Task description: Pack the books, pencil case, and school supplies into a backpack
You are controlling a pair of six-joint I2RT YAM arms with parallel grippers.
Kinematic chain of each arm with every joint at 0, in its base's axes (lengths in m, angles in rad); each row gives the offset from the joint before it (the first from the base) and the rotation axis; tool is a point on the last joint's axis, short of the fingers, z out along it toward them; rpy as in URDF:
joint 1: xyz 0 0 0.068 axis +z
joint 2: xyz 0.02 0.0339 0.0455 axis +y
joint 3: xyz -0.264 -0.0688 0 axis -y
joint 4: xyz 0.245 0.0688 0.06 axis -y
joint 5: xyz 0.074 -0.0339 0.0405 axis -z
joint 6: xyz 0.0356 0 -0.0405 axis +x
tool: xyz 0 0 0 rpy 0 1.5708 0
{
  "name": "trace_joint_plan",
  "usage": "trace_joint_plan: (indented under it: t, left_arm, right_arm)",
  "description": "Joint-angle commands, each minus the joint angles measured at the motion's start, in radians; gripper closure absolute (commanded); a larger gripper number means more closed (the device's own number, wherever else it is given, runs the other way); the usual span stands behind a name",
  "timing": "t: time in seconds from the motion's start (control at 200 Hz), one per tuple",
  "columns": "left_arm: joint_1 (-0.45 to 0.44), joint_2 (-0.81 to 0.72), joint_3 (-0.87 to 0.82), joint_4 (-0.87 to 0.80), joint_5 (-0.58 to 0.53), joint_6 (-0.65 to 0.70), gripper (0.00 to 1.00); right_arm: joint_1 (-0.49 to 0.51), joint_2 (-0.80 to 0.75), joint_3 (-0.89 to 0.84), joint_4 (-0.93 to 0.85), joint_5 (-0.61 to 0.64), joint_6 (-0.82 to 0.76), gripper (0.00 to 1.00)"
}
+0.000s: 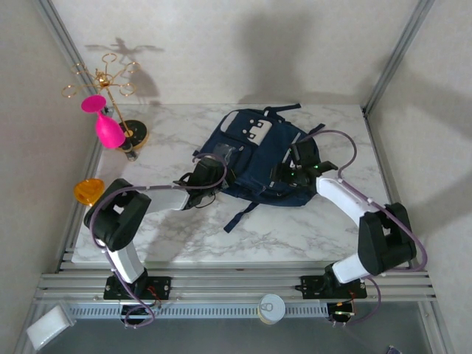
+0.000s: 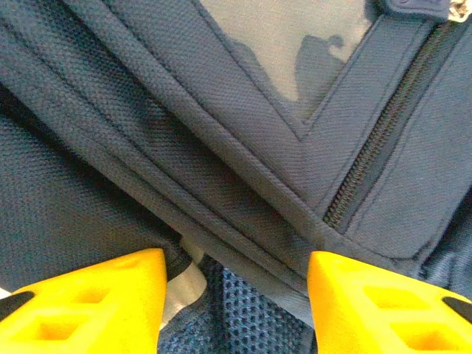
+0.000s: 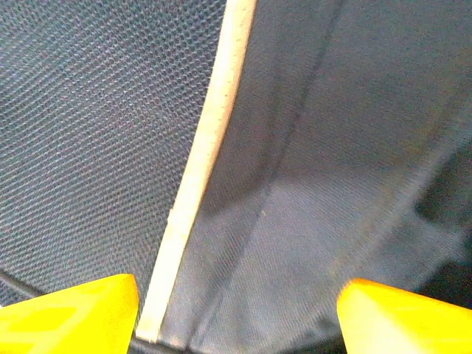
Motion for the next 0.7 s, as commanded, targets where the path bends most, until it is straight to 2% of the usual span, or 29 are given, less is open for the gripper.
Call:
trace_joint_plan:
  t: [0.0, 0.205, 0.36, 0.576, 0.696]
  left_arm:
    - [-0.022, -0.047, 0.033, -0.016, -0.011, -0.026, 0.46]
    - [-0.06, -0.086, 0.013, 0.026, -0.02, -0.072, 0.46]
    - [-0.063, -0.088, 0.023, 0.023, -0.037, -0.068, 0.47]
    - [-0.062, -0.062, 0.032, 0.029, -0.046, -0.067, 0.47]
    - [-0.063, -0.045, 0.036, 0.036, -0.035, -0.069, 0.47]
  right_arm:
    - [0.044, -0.086, -0.014, -0.117, 0.082, 0.026, 0.26]
    - [0.196, -0.121, -0.023, -0.206, 0.157, 0.224, 0.29]
    - [0.319, -0.067, -0.05, -0.099, 0.163, 0.386, 0.38]
    - [0.324, 0.026, -0.09, 0.12, 0.133, 0.48, 0.49]
    - [0.306, 0.079, -0.09, 0.176, 0.151, 0.502, 0.57]
